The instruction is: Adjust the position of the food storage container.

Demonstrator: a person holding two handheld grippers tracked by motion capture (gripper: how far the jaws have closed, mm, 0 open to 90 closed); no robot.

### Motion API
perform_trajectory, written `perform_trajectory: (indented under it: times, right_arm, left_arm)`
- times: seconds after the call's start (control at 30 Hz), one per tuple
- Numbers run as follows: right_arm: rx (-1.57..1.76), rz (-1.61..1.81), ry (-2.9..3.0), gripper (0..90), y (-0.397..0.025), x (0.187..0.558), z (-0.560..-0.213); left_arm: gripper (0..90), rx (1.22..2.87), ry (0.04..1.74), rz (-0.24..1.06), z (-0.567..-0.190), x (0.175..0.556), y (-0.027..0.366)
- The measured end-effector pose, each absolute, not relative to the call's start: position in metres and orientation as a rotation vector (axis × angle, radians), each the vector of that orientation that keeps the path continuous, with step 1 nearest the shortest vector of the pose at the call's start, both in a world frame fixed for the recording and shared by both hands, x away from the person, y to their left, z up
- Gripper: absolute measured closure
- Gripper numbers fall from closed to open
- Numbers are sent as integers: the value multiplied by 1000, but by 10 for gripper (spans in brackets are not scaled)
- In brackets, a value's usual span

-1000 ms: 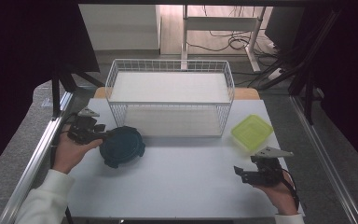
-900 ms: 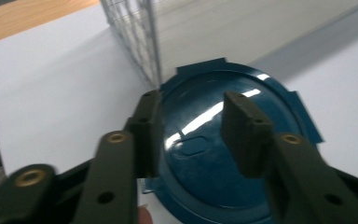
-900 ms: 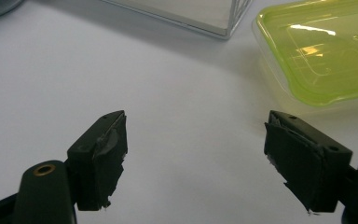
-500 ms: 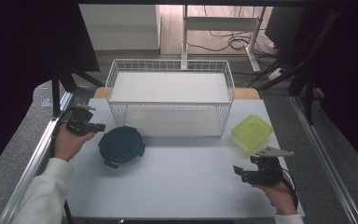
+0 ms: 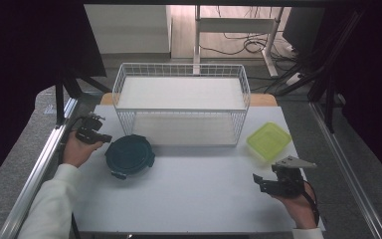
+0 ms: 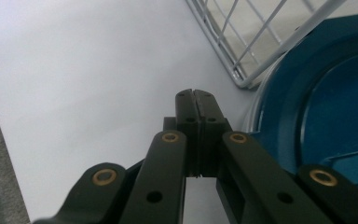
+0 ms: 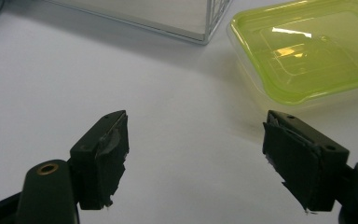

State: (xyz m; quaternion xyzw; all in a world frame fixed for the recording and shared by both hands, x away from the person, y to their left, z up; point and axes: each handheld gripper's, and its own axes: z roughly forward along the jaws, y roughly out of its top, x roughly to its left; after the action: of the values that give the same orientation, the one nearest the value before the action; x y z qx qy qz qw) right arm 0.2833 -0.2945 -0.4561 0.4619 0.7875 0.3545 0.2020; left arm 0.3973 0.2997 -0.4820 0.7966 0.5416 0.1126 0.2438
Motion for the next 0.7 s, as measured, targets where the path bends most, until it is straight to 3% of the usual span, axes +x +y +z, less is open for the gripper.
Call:
perform_trajectory:
  times: [0.7]
  right_arm:
    - [1305, 997, 2192, 224, -296, 284, -456]
  left_arm:
    - [900, 2240, 1422, 282, -488, 393, 289]
